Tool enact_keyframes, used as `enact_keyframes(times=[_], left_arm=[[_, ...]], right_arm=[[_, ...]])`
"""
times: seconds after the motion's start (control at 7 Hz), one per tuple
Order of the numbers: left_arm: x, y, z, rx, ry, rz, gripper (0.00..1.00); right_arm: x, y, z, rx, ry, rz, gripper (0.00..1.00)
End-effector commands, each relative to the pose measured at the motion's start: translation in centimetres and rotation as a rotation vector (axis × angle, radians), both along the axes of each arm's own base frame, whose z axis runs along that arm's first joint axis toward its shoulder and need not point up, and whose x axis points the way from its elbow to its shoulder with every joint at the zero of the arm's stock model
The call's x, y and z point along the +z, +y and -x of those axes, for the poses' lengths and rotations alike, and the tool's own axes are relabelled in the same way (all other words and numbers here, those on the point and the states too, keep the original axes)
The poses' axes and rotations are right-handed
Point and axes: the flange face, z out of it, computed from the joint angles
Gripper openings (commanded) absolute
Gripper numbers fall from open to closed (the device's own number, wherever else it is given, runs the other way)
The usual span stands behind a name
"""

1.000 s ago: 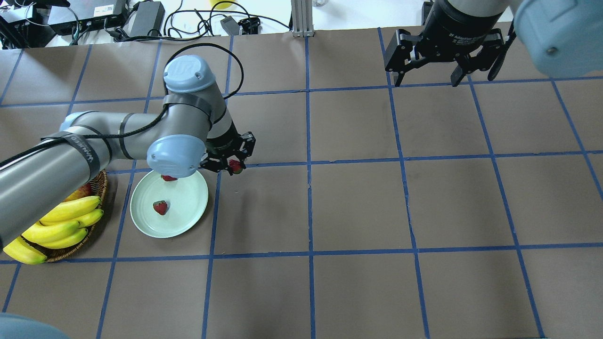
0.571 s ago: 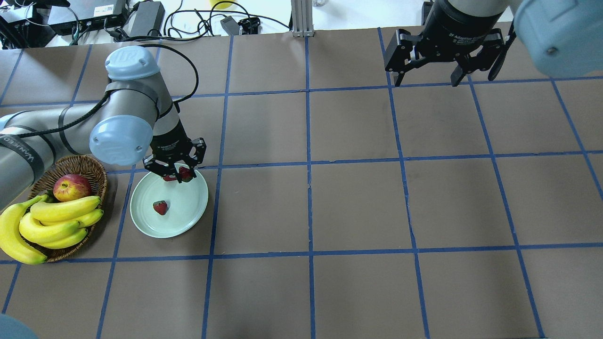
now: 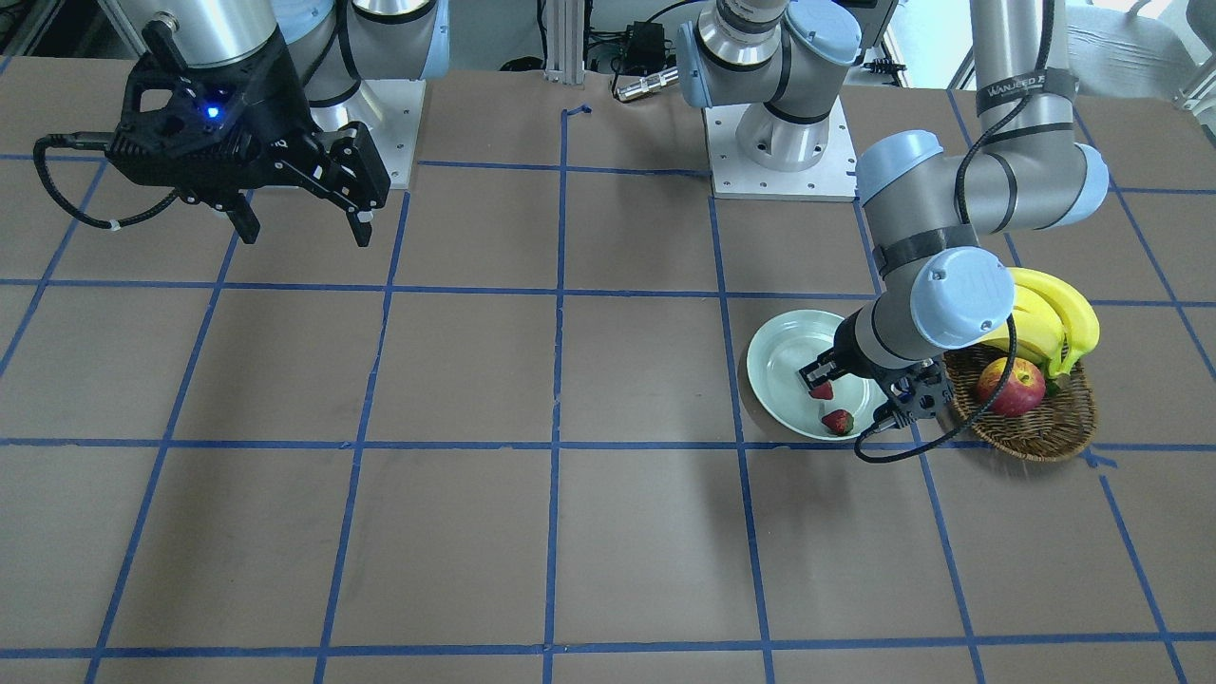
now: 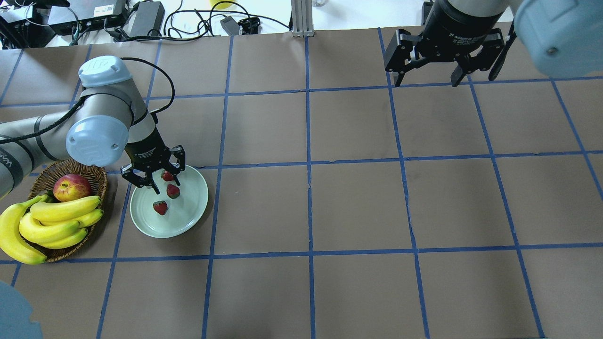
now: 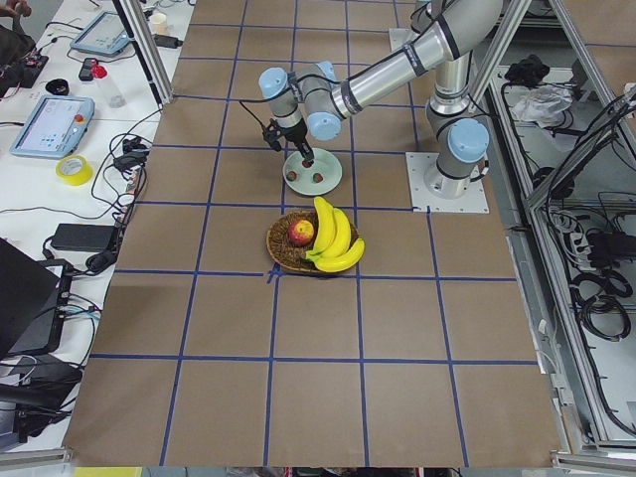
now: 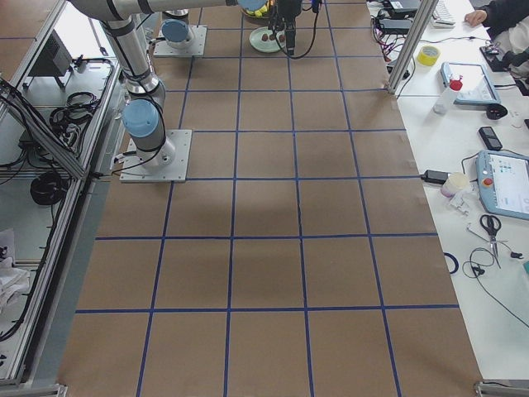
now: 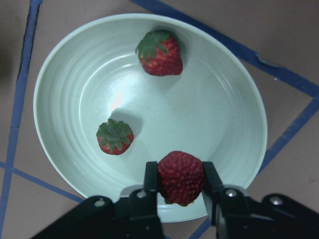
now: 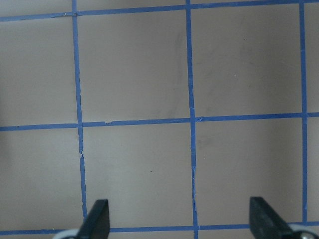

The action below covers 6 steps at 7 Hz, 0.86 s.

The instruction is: Collect all strawberries into plate

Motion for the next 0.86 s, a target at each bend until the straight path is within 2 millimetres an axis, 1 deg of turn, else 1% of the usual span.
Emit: enact_keyframes(times=[0.0,0.14,0.29,0.43,0.57,0.71], left_arm=[[2.9,-1.2,-0.1,-0.004,-0.003,0.078,1.00],[8.7,-3.7,2.3,-0.068,0.034,0.211,1.00],[14.6,-5.1,5.8,-0.117,0.092,0.332,1.00],[18.2,-5.0,8.5,-0.169,0.093,0.395,1.00],[20.2,-4.3,9.8,-0.272,0.099,0.431,1.00],[21.9,-3.2,9.8,-0.428,0.100,0.453,1.00]], right_arm=[[0.0,0.0,0.0,-0.001,0.000,0.000,1.00],[0.0,0.0,0.0,-0.001,0.000,0.000,1.00],[0.0,0.0,0.0,0.000,0.002,-0.001,1.00],[0.0,0.0,0.0,0.000,0.002,-0.001,1.00],[-0.1,0.0,0.0,0.000,0.002,-0.003,1.00],[-0.1,0.0,0.0,0.000,0.002,-0.003,1.00]])
